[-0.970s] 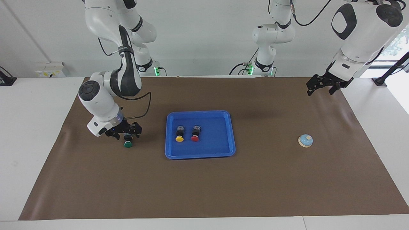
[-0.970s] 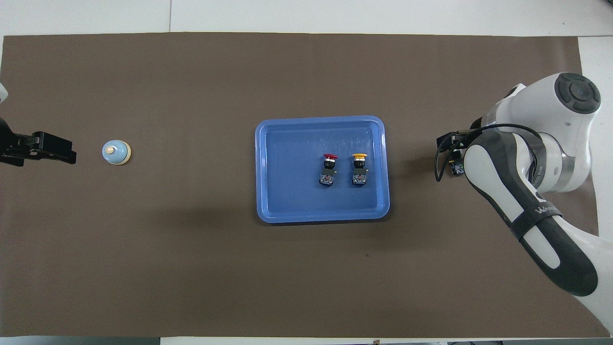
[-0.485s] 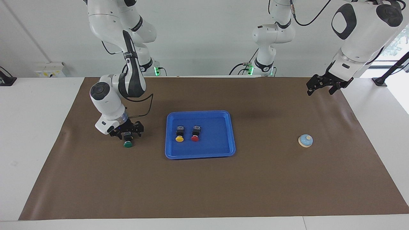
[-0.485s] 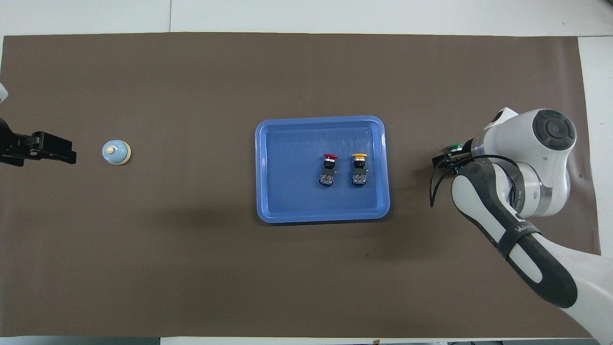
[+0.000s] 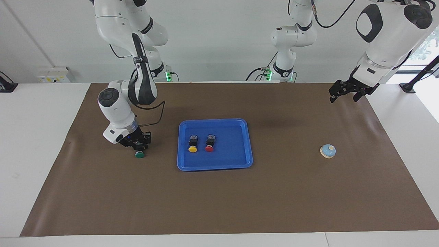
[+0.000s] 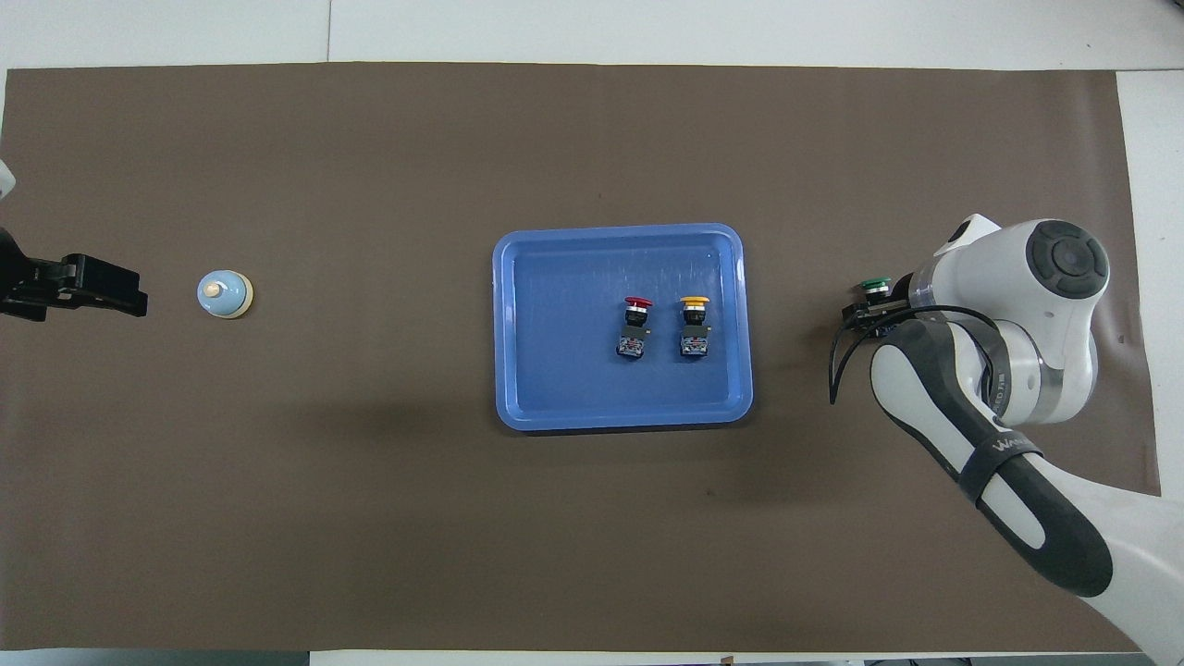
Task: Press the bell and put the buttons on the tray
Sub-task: 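Grasp the green-capped button with the right gripper, then place the green button in the tray beside the red one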
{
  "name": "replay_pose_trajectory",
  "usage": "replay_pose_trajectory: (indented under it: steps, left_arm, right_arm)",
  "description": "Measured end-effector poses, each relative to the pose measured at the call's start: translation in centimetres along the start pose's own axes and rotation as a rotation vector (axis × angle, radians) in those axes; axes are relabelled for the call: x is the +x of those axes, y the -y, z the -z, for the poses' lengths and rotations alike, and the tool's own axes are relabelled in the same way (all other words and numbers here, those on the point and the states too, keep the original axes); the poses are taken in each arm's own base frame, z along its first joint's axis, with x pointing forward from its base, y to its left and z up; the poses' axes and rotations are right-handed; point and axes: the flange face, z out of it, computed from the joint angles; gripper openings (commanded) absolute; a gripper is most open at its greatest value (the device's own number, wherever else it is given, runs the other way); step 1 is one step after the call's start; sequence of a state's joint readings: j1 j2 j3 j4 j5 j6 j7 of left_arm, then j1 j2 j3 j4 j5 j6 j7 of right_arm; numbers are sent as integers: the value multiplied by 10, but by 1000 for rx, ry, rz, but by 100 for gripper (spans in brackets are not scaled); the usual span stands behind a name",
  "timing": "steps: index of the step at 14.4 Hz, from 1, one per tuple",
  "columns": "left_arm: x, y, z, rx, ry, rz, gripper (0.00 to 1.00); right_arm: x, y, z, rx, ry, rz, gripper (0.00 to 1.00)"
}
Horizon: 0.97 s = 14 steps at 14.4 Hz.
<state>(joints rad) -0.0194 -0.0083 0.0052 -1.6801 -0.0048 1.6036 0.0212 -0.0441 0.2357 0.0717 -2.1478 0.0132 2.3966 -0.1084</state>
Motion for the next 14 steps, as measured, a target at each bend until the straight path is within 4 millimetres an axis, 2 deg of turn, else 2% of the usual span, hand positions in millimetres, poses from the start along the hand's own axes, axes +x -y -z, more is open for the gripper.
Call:
replay_pose_trajectory:
  steps: [2,4,5,7,8,9,14]
  left_arm:
    - [0,0,0,0,0,0,100]
    - [0,0,0,0,0,0,100]
    - [0,0,0,0,0,0,100]
    - [0,0,0,0,0,0,100]
    - [0,0,0,0,0,0,100]
    - [0,0,0,0,0,0,100]
    - [0,0,0,0,0,0,100]
  right_arm:
    - [1,3,5,1,-1,5,0]
    - [10,23,30,6,31,8,0]
    - [20,47,51,6,46,-20,0]
    - [34,118,89,3,41,-100,0]
    - [34,152,99,4,30,-133,0]
    - [34,174,104,7,21,-161,0]
    - [43,254,111,45,0,-306,0]
